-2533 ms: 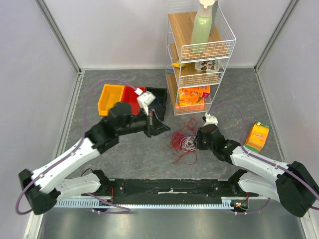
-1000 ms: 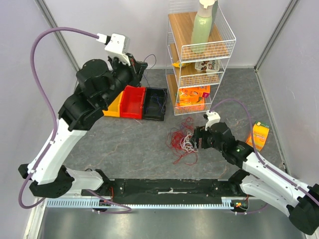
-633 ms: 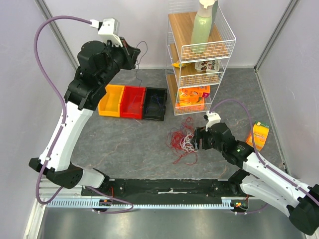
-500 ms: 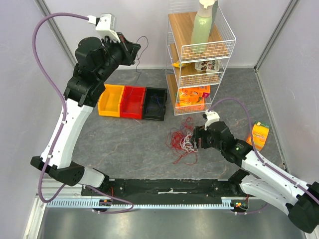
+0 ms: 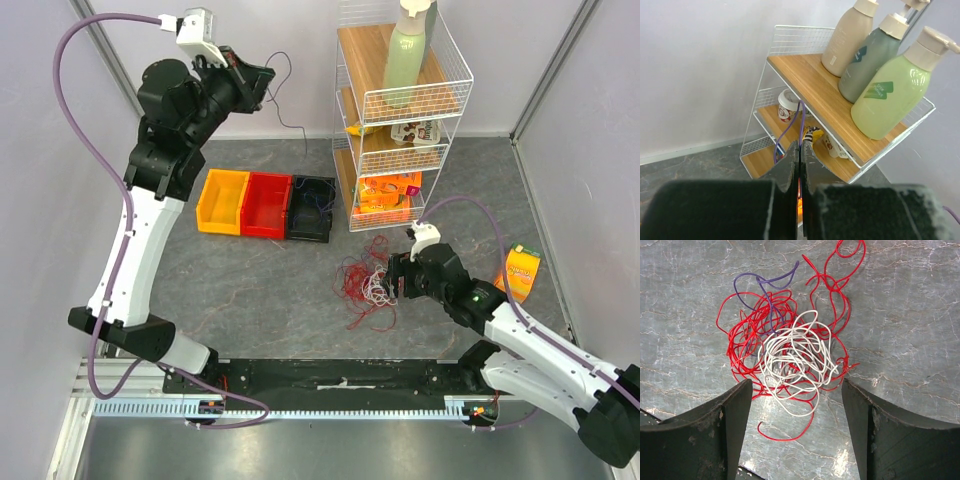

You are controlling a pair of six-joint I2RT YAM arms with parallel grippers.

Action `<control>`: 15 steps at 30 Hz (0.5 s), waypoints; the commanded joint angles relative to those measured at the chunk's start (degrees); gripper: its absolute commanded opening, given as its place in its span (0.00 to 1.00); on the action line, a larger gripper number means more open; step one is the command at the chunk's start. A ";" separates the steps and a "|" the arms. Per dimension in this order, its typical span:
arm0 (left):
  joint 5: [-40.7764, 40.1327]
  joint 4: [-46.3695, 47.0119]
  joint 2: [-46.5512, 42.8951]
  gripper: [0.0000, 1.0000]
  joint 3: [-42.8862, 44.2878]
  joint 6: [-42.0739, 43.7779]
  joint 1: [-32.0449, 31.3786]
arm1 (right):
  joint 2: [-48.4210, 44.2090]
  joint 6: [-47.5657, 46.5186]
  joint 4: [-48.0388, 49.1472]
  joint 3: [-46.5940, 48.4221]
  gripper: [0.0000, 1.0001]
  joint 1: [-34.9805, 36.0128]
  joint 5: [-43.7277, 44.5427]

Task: Untangle the cables

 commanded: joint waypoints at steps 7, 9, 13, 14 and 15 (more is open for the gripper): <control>2.16 7.37 2.37 0.02 -8.09 -2.95 0.51 | -2.27 0.30 0.81 0.42 0.80 0.28 0.48; 2.07 8.61 2.20 0.02 -10.21 -3.39 0.69 | -2.02 0.04 0.64 0.15 0.80 0.28 1.00; 3.38 8.70 4.13 0.02 -9.69 -4.18 1.04 | -1.66 -0.14 -0.86 1.56 0.80 0.28 1.09; 4.00 8.70 4.48 0.02 -9.52 -4.27 1.04 | -2.01 0.12 -0.51 1.30 0.80 0.28 1.09; 4.44 8.79 4.83 0.02 -9.34 -4.27 1.04 | -2.28 0.30 -0.33 1.12 0.80 0.28 1.09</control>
